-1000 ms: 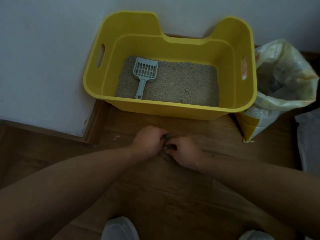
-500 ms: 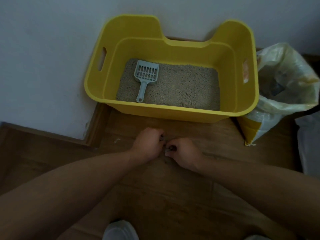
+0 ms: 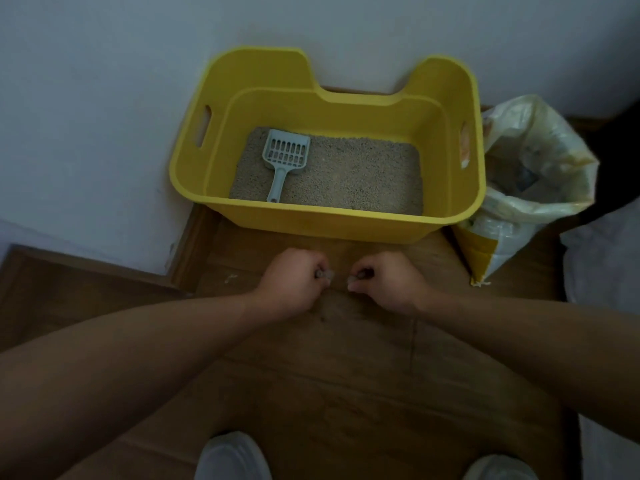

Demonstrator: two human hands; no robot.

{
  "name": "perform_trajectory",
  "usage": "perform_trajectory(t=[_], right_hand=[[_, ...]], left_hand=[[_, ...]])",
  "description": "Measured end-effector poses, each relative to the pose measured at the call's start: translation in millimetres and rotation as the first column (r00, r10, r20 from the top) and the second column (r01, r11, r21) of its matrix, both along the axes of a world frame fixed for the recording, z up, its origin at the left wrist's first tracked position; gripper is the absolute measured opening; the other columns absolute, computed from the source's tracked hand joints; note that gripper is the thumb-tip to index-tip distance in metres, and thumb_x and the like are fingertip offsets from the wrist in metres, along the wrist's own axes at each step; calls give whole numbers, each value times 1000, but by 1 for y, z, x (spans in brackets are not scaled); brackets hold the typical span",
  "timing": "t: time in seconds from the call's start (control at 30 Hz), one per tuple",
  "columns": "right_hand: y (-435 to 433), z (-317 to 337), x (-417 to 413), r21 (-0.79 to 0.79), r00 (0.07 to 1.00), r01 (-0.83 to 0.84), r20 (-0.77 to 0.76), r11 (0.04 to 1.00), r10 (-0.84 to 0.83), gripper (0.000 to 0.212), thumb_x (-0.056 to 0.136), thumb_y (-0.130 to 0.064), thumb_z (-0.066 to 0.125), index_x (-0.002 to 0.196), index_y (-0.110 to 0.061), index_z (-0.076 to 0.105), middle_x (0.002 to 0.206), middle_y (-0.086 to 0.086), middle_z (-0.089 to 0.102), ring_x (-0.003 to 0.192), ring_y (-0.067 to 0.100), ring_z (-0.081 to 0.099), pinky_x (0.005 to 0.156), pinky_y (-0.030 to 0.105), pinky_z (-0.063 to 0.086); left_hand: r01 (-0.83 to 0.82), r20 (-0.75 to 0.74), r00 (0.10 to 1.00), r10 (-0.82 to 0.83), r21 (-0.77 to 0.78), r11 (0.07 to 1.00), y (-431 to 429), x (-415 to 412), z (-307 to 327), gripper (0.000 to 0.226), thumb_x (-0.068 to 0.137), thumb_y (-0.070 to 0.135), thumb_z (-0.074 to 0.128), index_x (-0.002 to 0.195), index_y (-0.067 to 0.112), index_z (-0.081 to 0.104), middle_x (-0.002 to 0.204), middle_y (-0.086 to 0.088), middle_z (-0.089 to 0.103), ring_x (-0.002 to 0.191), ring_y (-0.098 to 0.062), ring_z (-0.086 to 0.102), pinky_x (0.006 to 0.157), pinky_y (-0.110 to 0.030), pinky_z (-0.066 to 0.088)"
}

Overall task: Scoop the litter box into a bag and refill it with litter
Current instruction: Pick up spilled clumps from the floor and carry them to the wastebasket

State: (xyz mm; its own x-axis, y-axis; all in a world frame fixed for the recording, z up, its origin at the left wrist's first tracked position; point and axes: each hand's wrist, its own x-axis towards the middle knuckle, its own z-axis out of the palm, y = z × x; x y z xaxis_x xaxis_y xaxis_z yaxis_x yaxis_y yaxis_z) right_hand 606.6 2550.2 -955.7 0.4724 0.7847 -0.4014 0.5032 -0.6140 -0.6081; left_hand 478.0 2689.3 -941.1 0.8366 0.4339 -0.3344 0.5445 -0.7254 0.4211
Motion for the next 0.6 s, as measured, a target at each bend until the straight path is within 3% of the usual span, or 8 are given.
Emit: perform_trajectory(t=[0.13, 0.3, 0.43, 0.6], right_hand=[[-10, 17, 5, 17, 1000, -13, -2, 1000, 13, 20, 79, -30, 80, 97, -22, 76, 85, -10, 67, 83, 5, 61, 72, 18, 40], [-34, 36, -5, 2, 1000, -12, -22, 1000, 12, 16, 81, -32, 78, 95, -25, 75, 89, -10, 70, 85, 5, 62, 77, 24, 48], [-45, 72, -8, 14, 998, -55, -22, 998, 56, 17, 80, -33, 78, 95, -26, 74, 85, -13, 65, 81, 4, 59, 71, 22, 43], [-52, 131, 3, 40, 982, -177, 69, 983, 174, 24, 81, -34, 77, 102, -23, 74, 90, -9, 68, 84, 11, 61, 77, 33, 51]], left_hand=[[50, 13, 999, -50, -16, 999, -10, 2, 16, 16, 85, 31, 72, 100, 27, 71, 95, 7, 72, 89, -13, 65, 78, -30, 54], [74, -47, 996, -77, -62, 995, -21, -5, 36, 18, 85, 30, 72, 103, 28, 70, 98, 8, 71, 90, -10, 64, 79, -28, 53], [147, -83, 984, -155, -102, 984, -28, -7, 72, 18, 85, 31, 72, 103, 29, 70, 96, 8, 71, 87, -9, 64, 79, -33, 56], [103, -10, 994, -105, -105, 989, -47, -3, 128, 18, 86, 30, 72, 104, 28, 70, 96, 8, 71, 88, -10, 64, 79, -33, 56]])
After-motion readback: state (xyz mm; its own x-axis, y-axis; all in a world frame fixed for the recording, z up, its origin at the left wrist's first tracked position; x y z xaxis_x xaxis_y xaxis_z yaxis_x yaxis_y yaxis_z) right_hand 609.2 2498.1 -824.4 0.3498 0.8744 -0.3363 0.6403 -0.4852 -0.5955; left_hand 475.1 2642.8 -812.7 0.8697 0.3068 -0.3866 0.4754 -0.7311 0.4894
